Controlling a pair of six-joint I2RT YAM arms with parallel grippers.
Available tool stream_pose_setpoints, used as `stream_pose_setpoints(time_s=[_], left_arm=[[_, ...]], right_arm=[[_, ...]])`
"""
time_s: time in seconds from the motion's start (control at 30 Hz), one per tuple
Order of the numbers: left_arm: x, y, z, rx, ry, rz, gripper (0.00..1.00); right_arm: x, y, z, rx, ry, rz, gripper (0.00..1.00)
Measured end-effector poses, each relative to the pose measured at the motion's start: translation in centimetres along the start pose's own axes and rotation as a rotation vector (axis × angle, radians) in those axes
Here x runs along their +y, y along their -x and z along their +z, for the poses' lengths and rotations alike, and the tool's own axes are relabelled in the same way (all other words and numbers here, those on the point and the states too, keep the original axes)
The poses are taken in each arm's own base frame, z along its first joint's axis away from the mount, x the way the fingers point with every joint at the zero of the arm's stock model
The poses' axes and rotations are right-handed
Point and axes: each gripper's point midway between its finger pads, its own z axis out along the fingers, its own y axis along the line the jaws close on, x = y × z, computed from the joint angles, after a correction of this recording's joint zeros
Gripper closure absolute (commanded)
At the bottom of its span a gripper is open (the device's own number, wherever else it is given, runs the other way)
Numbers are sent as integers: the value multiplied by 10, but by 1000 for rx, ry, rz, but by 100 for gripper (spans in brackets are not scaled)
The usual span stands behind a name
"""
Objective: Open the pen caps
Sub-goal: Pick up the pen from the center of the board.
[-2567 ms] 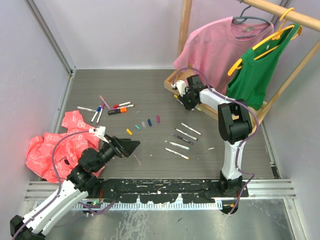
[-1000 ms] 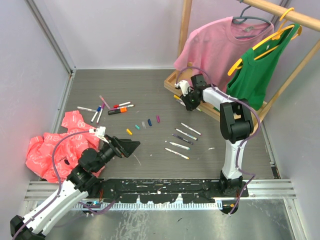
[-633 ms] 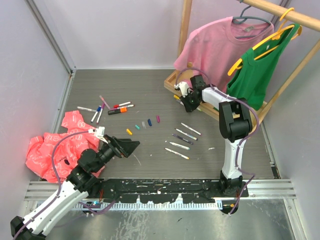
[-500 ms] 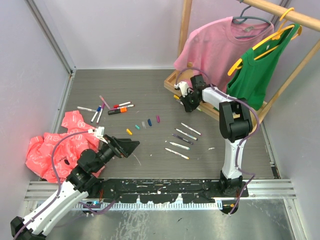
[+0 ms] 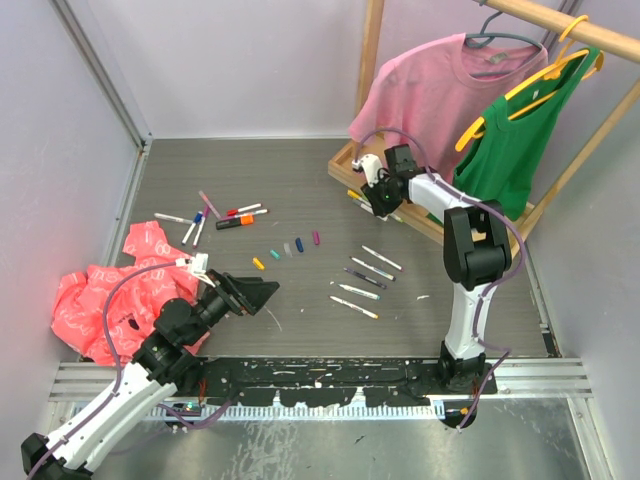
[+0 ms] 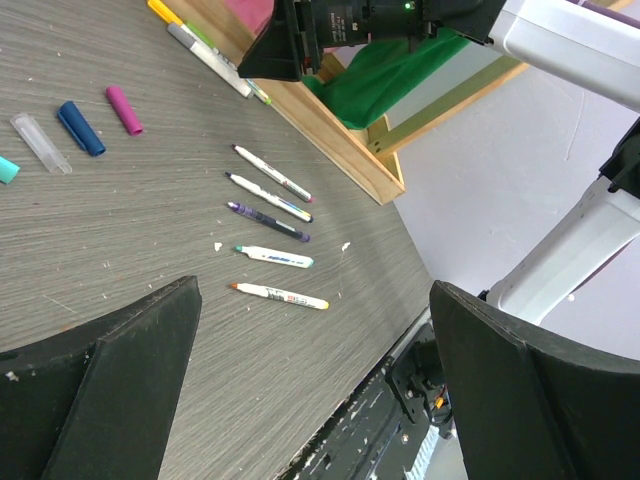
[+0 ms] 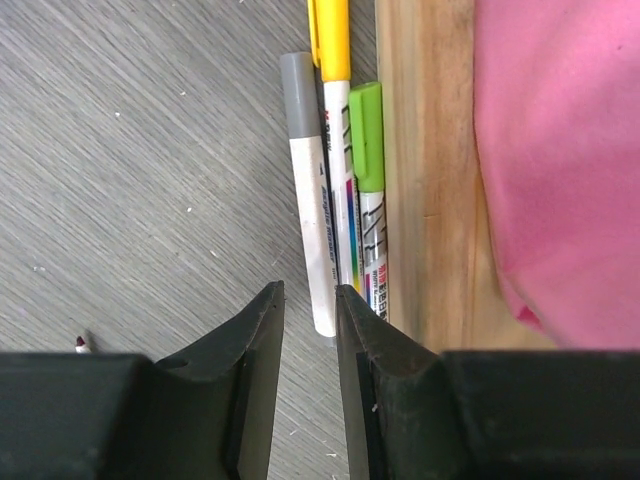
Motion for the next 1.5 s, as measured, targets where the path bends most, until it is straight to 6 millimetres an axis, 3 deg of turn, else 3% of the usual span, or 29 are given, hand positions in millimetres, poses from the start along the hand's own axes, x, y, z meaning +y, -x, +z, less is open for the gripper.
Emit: stream_pose_setpoints(time_s=[0.33,0.6,1.1,1.5], left_arm=[[2,-1,0,3,4,-1,2],[2,-2,0,3,4,-1,2],[2,-3,0,10,1,-8,2],[4,-13,7,54,7,-36,2]], right_arm=[[-2,-13,9,43,-14,19,69],[3,-22,17,77,20,28,78],[10,-19,22,96,89,29,71],[19,-16,23,121,99,-9,87]])
